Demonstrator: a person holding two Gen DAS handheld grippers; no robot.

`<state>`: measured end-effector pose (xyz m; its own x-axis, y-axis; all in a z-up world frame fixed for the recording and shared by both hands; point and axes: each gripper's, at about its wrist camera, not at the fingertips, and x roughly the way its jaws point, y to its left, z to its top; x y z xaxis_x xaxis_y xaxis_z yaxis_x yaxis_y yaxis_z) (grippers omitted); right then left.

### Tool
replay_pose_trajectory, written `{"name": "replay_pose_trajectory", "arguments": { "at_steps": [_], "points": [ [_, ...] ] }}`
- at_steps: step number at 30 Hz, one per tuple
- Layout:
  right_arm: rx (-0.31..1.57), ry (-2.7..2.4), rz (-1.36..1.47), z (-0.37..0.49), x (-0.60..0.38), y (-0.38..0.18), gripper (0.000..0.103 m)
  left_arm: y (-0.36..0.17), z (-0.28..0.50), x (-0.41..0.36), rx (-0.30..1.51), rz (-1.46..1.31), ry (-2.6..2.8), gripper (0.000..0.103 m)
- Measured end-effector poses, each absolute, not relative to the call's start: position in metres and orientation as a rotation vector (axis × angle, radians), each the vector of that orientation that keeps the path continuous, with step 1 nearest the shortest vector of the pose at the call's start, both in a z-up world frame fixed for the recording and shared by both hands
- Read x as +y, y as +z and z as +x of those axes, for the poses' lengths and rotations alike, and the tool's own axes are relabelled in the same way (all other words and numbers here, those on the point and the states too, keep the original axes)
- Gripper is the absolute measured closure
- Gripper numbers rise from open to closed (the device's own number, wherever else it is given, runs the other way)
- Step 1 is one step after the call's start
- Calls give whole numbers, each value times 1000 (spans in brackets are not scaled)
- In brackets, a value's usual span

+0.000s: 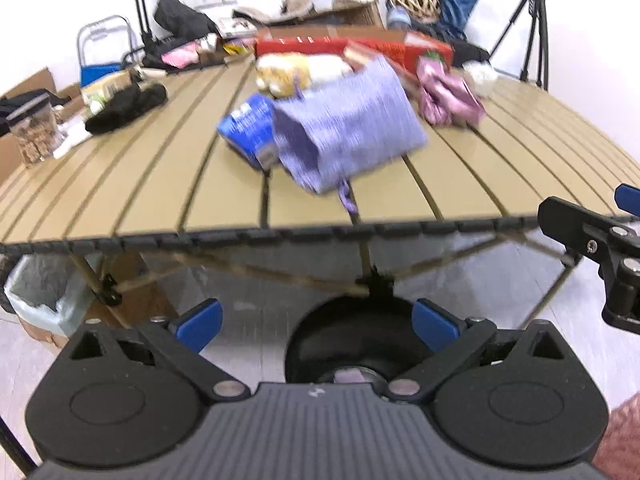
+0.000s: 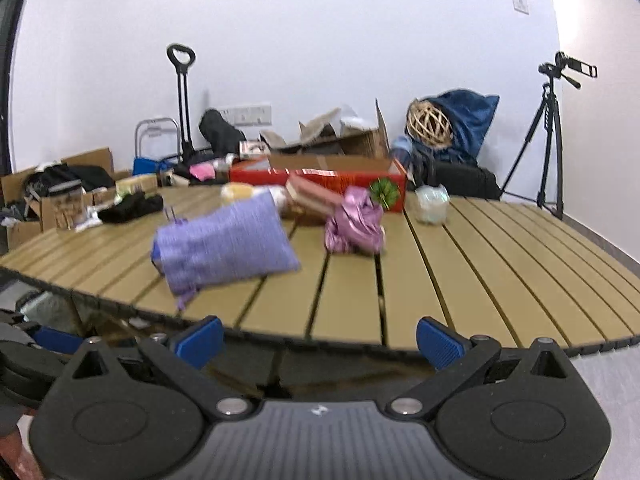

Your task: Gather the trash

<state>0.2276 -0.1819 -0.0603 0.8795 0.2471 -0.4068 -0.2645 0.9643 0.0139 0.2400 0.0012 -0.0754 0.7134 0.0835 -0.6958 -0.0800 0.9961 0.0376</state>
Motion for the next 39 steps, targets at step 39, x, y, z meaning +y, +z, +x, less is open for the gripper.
{"name": "replay_pose_trajectory", "arguments": {
  "at_steps": [39],
  "points": [
    [371, 327, -111, 341, -44, -87, 0, -42, 287, 135, 570, -164, 349, 0]
  ]
}}
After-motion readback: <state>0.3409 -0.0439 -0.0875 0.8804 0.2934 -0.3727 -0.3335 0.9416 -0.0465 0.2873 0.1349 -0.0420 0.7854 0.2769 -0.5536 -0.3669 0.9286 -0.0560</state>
